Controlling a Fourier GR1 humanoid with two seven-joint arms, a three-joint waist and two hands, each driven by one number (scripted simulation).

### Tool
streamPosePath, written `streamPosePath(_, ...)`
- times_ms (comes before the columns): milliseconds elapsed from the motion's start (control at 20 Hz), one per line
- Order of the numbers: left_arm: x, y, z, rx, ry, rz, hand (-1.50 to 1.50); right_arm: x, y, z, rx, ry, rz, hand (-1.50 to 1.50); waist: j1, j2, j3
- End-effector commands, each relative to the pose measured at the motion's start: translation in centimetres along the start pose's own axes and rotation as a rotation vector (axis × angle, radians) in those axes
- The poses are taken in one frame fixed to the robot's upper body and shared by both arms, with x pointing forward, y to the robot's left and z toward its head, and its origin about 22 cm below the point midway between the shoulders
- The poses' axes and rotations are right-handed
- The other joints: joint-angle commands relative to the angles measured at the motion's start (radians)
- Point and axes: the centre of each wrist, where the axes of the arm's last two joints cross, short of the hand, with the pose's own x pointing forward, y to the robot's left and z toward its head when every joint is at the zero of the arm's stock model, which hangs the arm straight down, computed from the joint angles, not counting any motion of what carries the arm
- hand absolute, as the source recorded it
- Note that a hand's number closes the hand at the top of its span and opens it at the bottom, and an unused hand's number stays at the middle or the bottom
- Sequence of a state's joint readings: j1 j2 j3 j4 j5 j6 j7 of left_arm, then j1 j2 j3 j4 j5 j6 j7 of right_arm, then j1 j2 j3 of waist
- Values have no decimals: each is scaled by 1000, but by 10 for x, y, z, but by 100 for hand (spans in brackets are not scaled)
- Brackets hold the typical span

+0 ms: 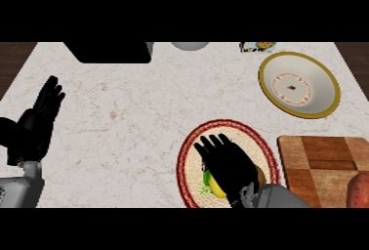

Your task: Pick the lemon from the placemat and place it in the bowl

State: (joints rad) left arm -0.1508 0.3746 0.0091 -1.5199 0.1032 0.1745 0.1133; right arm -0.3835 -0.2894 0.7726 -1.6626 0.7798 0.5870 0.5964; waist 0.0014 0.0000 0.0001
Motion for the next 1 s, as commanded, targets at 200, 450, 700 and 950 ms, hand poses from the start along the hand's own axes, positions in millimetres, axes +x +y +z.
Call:
streamPosePath(200, 0, -9, -1, 7, -6, 6, 0, 3, 13, -5, 54, 18, -1, -150, -1, -1, 0)
streamPosePath(450, 5, 5, -21, 9, -4, -10, 0, 10, 21, -18, 19, 13, -13, -150, -2, 1, 0)
streamPosePath(700, 3, 13, -10, 2, -13, -9, 0, -2, 39, -23, 20, 50, 7, -150, 0, 0, 0)
streamPosePath(950, 3, -4, 1, 6, -8, -7, 0, -1, 55, -44, 130, 36, -29, 150, 2, 0, 0)
